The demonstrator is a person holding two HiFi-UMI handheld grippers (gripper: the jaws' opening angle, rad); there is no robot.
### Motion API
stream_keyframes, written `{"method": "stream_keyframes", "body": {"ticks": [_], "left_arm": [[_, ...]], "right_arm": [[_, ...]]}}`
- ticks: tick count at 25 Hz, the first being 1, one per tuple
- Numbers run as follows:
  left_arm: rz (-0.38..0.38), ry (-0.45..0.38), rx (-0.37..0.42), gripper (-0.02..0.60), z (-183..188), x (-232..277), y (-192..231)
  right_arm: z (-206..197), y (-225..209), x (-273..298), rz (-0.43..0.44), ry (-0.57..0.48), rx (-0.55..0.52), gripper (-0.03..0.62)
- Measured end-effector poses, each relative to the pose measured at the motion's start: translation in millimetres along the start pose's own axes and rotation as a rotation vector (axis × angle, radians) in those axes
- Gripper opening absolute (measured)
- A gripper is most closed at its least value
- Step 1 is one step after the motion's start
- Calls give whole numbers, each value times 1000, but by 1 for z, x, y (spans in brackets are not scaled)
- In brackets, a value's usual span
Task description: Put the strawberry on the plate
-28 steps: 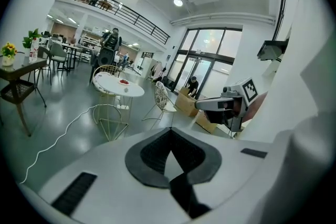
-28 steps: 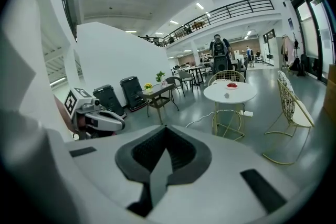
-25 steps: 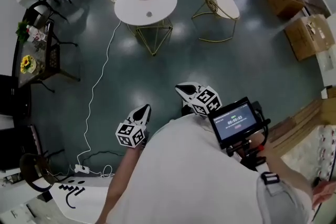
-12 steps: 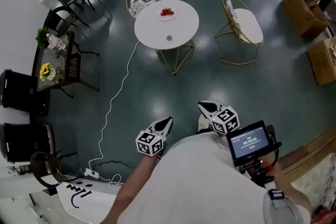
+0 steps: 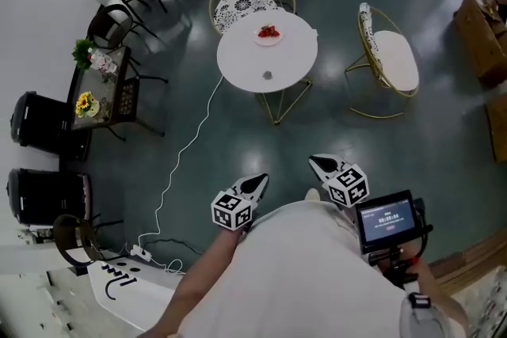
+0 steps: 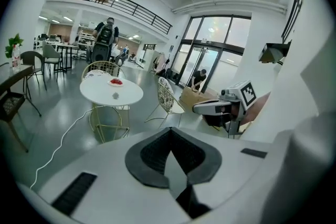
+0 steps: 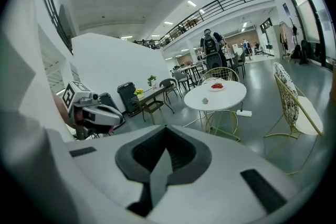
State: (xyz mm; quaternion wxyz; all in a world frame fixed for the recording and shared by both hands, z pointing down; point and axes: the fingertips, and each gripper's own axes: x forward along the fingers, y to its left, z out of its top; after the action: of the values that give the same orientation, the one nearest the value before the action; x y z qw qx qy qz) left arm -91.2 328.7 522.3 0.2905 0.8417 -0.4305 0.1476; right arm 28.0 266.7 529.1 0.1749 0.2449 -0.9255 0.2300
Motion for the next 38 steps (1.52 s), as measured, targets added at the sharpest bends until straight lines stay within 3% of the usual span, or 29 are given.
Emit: {"method": "stream_keyframes", "body": {"ticks": [12, 24, 38], "left_arm": [[50, 9, 36, 3, 65, 78, 27], [-33, 38, 27, 3, 86, 119, 60], [-89, 22, 16, 3, 131, 152, 146]], "right_arm": [[31, -97, 11, 12, -19, 42, 5], [47, -139, 23, -76, 11, 78, 5], [94, -191, 93, -160, 30, 88, 5]]}}
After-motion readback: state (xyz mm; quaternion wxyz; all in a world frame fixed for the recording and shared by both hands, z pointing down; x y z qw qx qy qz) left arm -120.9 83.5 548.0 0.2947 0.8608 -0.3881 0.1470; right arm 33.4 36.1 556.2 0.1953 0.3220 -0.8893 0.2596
